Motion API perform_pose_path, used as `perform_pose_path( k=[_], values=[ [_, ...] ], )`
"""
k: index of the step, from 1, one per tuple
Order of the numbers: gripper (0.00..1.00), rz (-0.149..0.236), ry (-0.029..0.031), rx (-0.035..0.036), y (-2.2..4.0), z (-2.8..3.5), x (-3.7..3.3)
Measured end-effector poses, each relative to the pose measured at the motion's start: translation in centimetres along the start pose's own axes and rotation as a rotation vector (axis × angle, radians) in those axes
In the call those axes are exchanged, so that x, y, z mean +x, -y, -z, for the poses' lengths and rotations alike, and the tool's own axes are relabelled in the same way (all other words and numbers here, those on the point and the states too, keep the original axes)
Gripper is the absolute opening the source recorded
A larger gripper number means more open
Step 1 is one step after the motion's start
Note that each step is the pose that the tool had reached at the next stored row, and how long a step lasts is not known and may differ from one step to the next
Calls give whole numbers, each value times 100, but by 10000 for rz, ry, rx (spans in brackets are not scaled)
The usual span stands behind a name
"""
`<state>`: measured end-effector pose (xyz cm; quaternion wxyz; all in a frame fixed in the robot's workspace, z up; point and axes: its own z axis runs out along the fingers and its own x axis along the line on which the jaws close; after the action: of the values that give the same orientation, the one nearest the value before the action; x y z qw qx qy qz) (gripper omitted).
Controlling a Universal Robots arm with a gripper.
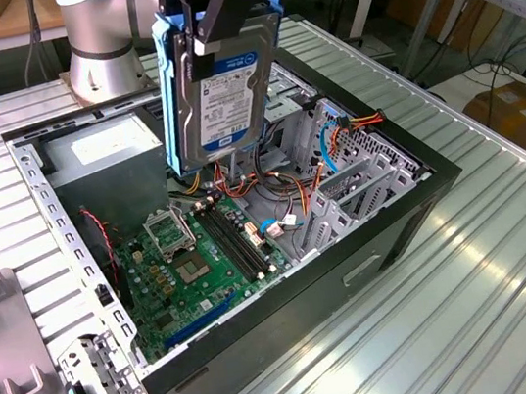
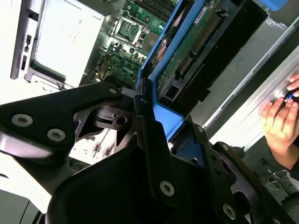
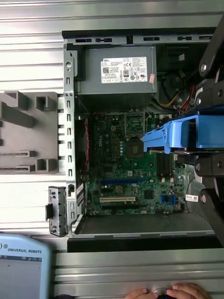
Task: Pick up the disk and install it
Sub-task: 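Insert the disk into the insertion slot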
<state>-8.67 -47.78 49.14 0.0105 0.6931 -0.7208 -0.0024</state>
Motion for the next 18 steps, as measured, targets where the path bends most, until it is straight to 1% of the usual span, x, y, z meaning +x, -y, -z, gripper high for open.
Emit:
perform_pose_path(
  k=[1, 3, 4, 7, 18],
  values=[
    [37, -1, -11, 1, 1, -1, 29],
    [37, -1, -54, 2, 5, -2, 116],
    [37, -2, -85, 4, 5, -3, 143],
    [37, -2, -94, 3, 6, -2, 146],
    [37, -2, -92, 4, 6, -3, 148]
  ],
)
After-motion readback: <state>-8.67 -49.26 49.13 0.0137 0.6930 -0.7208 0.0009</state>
